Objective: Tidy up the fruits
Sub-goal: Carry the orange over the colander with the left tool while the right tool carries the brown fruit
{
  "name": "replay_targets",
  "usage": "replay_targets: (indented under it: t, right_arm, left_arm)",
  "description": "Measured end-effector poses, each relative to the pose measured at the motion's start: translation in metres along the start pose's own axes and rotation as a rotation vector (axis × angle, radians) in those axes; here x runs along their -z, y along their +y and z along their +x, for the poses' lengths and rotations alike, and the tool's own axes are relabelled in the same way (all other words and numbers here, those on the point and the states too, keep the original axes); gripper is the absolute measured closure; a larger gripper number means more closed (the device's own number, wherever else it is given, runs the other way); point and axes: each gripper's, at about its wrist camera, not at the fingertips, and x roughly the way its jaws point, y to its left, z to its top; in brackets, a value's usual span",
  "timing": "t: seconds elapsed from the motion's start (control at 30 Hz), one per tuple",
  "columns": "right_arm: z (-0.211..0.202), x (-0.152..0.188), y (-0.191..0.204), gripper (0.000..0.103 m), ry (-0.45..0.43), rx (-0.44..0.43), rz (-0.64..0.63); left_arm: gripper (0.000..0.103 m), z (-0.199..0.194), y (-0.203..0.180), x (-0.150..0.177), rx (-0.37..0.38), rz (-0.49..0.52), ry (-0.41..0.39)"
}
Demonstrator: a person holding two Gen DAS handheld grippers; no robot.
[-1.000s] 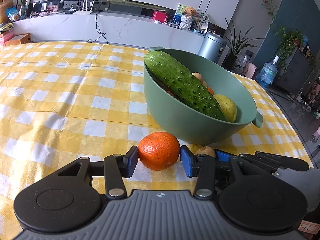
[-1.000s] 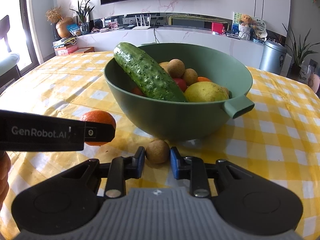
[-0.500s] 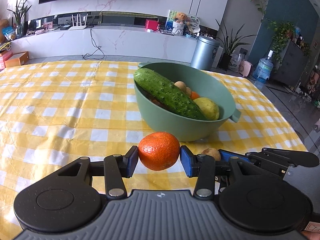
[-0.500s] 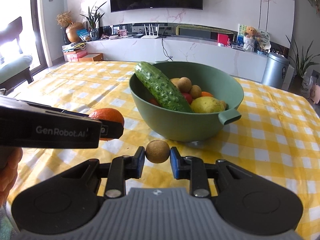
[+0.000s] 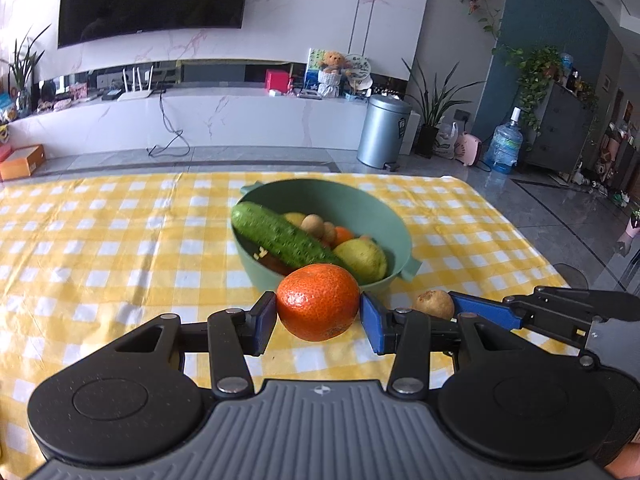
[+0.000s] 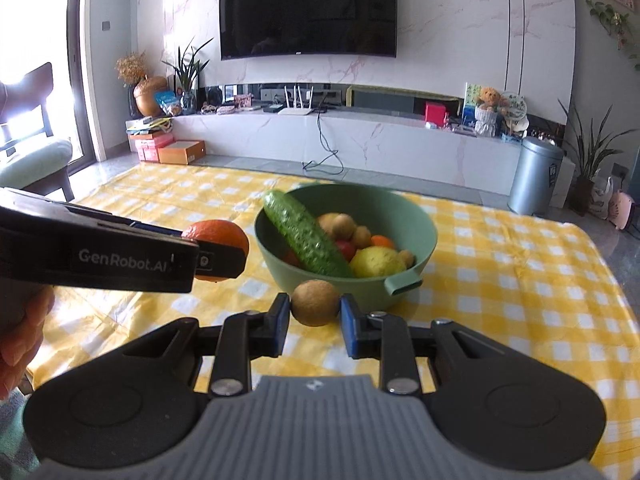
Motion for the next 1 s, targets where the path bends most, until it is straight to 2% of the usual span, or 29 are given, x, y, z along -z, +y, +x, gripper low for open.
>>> replay_targets:
  t: [0.23, 0.47, 0.7, 1.0]
  right_arm:
    - [-0.014, -0.026, -0.008, 0.079, -0.050, 0.021, -0.070]
    - [-0.004, -0.050, -0.018, 0.079, -0.064, 0.038, -0.125]
    - [0.023, -0.069, -0.030, 0.080, -0.063, 0.060, -0.154]
    - [0.079, -0.085, -0.051, 0.080, -0.005, 0.077, -0.118]
  left_arm:
    - [0.052, 0.005, -0.015, -0.027, 0.012, 0.047, -0.007]
    - [0.052, 0.027, -0.019, -0.052, 0.012, 0.074, 0.006]
    - [0.052, 0.056, -0.015, -0.070, -0.014, 0.099, 0.026]
    - [0.052, 0.104, -0.002, -0.086, -0.068, 0.107, 0.071]
